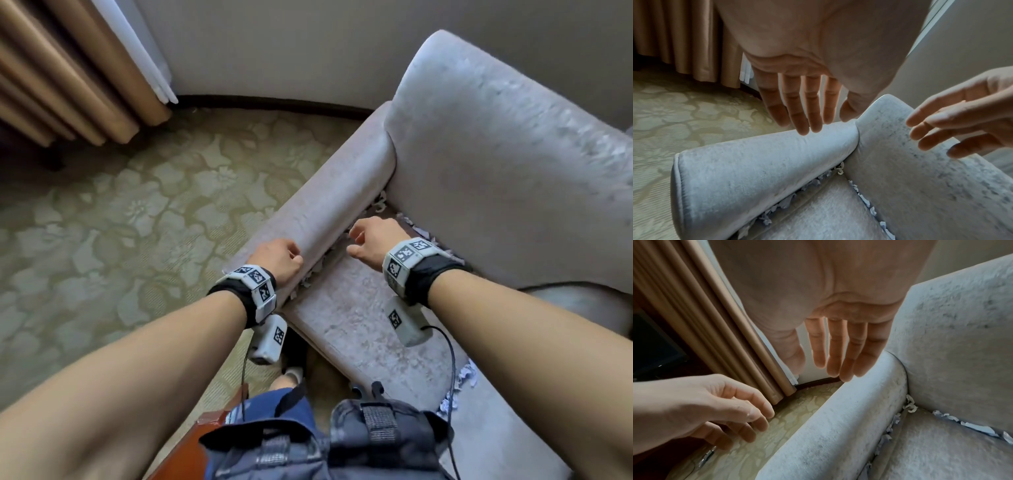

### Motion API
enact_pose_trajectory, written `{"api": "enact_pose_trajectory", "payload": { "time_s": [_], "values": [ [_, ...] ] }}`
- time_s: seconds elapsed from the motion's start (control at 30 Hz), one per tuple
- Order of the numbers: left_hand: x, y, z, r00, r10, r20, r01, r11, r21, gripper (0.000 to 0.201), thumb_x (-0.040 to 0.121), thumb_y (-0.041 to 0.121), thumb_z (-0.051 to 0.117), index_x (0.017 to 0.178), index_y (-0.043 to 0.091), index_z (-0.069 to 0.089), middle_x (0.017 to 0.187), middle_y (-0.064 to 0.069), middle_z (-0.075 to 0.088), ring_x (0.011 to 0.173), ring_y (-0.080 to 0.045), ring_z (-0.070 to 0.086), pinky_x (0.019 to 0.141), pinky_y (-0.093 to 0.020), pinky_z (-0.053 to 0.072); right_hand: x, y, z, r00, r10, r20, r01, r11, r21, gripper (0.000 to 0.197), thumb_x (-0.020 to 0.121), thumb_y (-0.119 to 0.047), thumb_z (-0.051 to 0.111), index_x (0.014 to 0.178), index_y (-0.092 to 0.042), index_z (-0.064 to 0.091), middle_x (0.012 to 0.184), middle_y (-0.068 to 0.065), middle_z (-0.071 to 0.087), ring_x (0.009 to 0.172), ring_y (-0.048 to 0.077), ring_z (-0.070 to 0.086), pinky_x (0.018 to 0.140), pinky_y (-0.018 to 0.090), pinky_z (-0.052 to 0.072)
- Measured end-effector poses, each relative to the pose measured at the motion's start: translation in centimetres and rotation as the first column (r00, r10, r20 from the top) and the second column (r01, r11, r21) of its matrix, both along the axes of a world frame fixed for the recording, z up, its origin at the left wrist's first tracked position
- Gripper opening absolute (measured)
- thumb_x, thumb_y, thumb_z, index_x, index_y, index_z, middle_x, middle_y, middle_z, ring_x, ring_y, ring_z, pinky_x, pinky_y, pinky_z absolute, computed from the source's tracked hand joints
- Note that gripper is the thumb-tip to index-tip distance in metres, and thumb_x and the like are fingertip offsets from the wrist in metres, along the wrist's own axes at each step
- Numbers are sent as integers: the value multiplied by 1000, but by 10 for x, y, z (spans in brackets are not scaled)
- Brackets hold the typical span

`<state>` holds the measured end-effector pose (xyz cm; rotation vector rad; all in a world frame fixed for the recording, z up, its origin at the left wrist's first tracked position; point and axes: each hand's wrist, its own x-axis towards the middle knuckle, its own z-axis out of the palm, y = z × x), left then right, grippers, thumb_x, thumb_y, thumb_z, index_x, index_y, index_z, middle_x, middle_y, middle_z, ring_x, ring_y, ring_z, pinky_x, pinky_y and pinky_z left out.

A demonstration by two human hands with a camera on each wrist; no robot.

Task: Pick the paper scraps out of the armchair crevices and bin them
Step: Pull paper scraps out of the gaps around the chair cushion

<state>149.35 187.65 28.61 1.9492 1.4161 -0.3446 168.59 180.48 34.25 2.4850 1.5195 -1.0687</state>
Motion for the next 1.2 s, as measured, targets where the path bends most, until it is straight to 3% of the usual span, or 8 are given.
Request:
{"api": "enact_pose_trajectory", "payload": {
  "time_s": [0.33,0.6,0.73,0.87,1.0,1.1,1.2],
  "values": [
    [9,8,-46,998,59,-35,-63,990,-125,16,86,28,56,97,28,68,99,1,74,96,-24,66,88,-35,54,5,19,-58,994,-57,-94,51,997,-59,32,82,-39,66,111,-25,65,108,-1,69,106,22,62,93,36,51],
    [17,-18,-134,980,173,-94,-187,968,-169,27,86,33,55,112,29,65,111,2,71,105,-25,64,94,-39,51,3,16,-170,978,23,-206,-45,994,-102,27,82,-38,66,107,-28,66,101,-3,71,100,20,64,90,35,52],
    [17,-49,-202,968,189,-168,-223,952,-212,43,90,37,54,131,26,54,124,-3,65,116,-29,58,99,-38,46,-2,4,-238,964,42,-263,-77,989,-125,28,83,-37,67,107,-24,65,98,-5,71,97,18,64,88,32,52],
    [13,-74,-269,864,449,-227,-493,847,-200,55,92,40,54,140,14,46,133,-10,59,125,-31,52,103,-37,41,-7,-11,-303,946,40,-322,-93,984,-152,32,85,-39,66,111,-21,65,99,-5,70,96,15,64,84,25,48],
    [18,-79,-320,797,561,-223,-598,783,-172,66,94,41,55,146,8,32,143,-21,41,131,-39,41,106,-41,33,-14,-20,-348,939,67,-337,-132,976,-175,32,85,-40,64,113,-23,63,94,-10,68,94,14,63,85,26,49],
    [30,-76,-343,763,607,-222,-642,751,-154,60,97,44,50,141,6,37,138,-24,43,127,-41,44,103,-43,35,-16,-20,-369,933,105,-344,-172,970,-170,32,85,-41,64,112,-23,64,91,-11,68,91,14,64,87,29,50],
    [38,-73,-363,666,723,-185,-744,662,-91,55,96,47,49,131,5,50,130,-23,53,120,-40,50,96,-39,39,-15,-15,-386,935,111,-337,-176,970,-169,31,85,-40,65,110,-22,65,89,-10,68,89,14,64,85,26,49]
  ]
}}
